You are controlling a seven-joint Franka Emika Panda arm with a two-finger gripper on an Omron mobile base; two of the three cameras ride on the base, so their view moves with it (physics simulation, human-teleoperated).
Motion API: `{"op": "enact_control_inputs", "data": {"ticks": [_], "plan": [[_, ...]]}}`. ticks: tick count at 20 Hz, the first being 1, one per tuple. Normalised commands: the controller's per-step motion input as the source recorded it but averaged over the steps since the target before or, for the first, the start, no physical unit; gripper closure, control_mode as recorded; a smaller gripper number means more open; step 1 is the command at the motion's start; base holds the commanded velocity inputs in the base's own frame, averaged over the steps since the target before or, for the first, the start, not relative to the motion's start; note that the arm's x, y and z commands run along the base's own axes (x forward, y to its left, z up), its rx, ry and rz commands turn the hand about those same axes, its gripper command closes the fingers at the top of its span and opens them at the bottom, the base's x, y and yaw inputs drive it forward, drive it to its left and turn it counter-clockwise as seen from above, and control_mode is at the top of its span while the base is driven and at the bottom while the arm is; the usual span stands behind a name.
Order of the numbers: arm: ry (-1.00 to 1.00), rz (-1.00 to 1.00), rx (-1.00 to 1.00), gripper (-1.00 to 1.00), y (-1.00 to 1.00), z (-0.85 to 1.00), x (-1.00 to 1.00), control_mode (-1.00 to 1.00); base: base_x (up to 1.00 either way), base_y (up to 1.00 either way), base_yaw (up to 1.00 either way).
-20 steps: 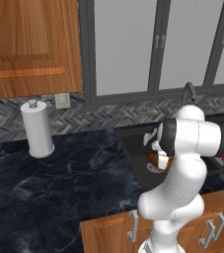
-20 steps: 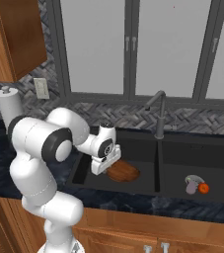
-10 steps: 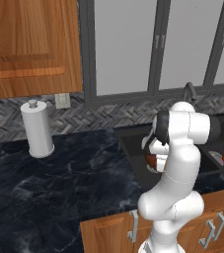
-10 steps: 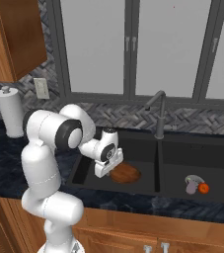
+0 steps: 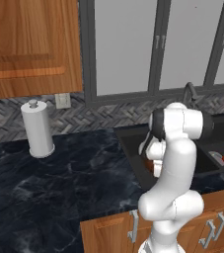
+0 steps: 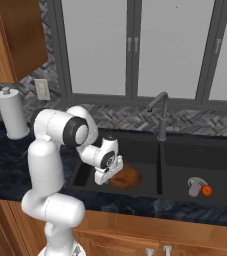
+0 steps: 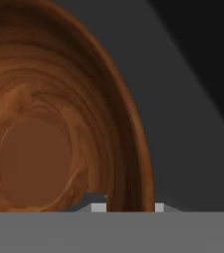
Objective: Dump the apple and eggplant from the bowl so the bowl can be washed. Place the bowl in the sink after clearing the leftovers.
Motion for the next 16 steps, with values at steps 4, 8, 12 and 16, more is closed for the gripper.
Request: {"op": "enact_control_inputs", "data": {"ticks": [4,8,12,16], "plan": [[0.02,0.00,0.00,1.00,-0.04,-0.36,0.20,-1.00,0.00,0.00,0.00],[0.00,-0.01,0.01,-1.00,-0.04,0.00,0.07,-1.00,0.00,0.00,0.00],[-0.01,-0.01,0.00,-1.00,0.02,0.18,0.00,-1.00,0.00,0.00,0.00],[-0.10,-0.11,-0.03,-1.00,0.15,0.81,0.00,-1.00,0.00,0.00,0.00]]}}
